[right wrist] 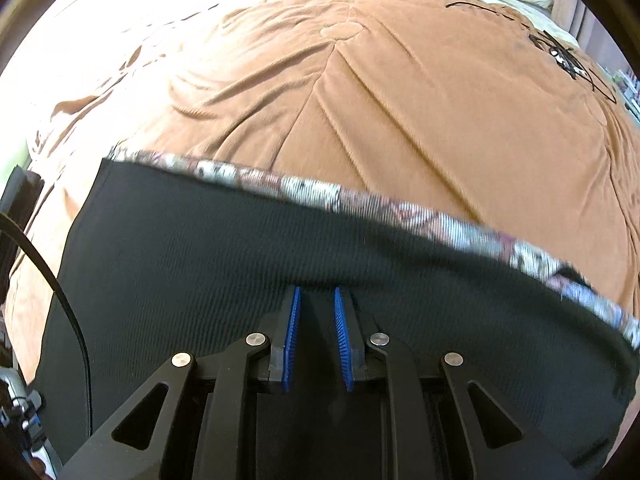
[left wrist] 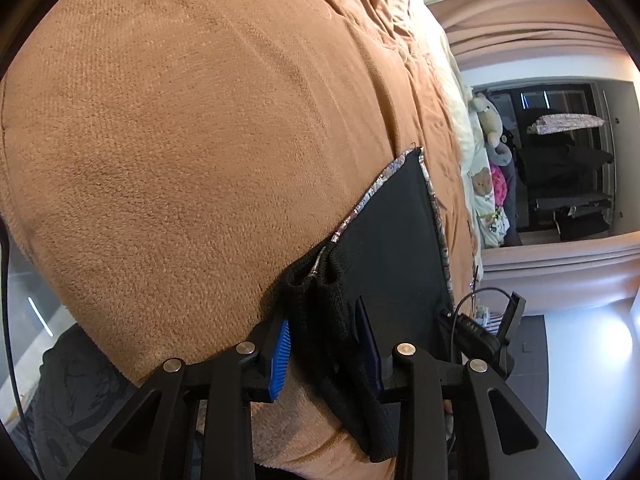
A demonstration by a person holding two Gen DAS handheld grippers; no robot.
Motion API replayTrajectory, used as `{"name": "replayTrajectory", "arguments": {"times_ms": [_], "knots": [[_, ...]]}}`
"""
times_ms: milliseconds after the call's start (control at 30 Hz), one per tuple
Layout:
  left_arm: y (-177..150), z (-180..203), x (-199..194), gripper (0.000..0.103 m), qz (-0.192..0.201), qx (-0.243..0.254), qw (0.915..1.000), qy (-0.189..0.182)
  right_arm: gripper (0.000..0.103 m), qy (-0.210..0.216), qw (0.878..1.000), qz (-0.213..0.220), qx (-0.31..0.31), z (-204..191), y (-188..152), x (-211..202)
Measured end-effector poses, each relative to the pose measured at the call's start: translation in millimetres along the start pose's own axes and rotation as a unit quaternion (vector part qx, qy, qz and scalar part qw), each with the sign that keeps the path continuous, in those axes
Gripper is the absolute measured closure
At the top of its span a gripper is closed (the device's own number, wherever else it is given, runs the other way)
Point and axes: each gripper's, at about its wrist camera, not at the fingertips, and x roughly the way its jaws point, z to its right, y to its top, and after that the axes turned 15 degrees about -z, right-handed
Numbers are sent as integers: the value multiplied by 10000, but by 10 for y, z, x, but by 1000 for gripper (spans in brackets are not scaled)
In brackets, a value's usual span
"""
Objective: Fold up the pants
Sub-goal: 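Grasp the folded edge with the left gripper and lift it while the right holds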
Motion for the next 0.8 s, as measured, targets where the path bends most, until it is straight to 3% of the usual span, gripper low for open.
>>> {"name": "replayTrajectory", "arguments": {"times_ms": [200,367,433,800], "knots": [[-6,-4,7,69,5,43,10000,7,88,91,9999,47,90,57,220,97],[5,-35,27,90,-69,-4,10000,42,88,174,9991,-77,373,86,166,27],[-5,-39,16,92,-63,28,10000,22,88,259,9989,-91,384,120,152,-27],[-18,53,-91,95,-23,186,9995,-265,88,742,9971,-70,117,-39,-494,-385]]}}
